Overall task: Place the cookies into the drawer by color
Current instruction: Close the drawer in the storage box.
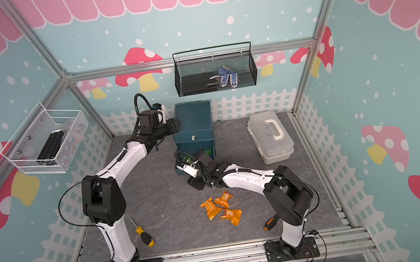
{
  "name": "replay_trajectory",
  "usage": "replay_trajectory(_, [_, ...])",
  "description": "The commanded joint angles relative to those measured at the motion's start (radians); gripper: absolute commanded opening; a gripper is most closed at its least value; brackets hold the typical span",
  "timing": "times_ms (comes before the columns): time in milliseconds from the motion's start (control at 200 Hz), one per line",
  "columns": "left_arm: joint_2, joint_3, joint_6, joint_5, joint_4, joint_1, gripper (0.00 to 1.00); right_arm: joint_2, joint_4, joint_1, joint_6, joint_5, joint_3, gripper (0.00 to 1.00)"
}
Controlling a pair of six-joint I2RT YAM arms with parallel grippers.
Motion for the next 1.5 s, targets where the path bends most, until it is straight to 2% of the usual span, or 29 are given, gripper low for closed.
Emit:
replay_trajectory(0, [0.001, -0.053, 0.039, 0.006, -0.036, 0.000, 0.41, 0.017, -0.007, -0.012, -0.027, 0.027, 0.043, 0.63])
replay_trajectory(435, [-0.059, -0.149, 0.036, 0.033, 0.022, 0.000, 0.40, 0.122, -0.039, -0.066, -0.062, 0.076, 0.186, 0.63])
replay_trajectory(705, [-0.086, -0.184, 0.029, 0.049, 0.042, -0.001, 0.40, 0.203, -0.039, -0.095, -0.119, 0.203, 0.266, 0.63])
replay_trajectory(976, [-0.085, -0.202, 0.014, 0.050, 0.069, -0.003, 0.40, 0.297, -0.034, -0.098, -0.132, 0.243, 0.390, 0.63])
replay_trajectory(1106, [-0.078, -0.209, 0.008, 0.056, 0.082, -0.003, 0.39, 0.324, 0.021, -0.073, -0.143, 0.369, 0.398, 0.63])
replay_trajectory(1496, [-0.076, -0.210, -0.049, 0.046, 0.114, -0.017, 0.40, 0.311, 0.071, -0.071, -0.125, 0.357, 0.379, 0.63])
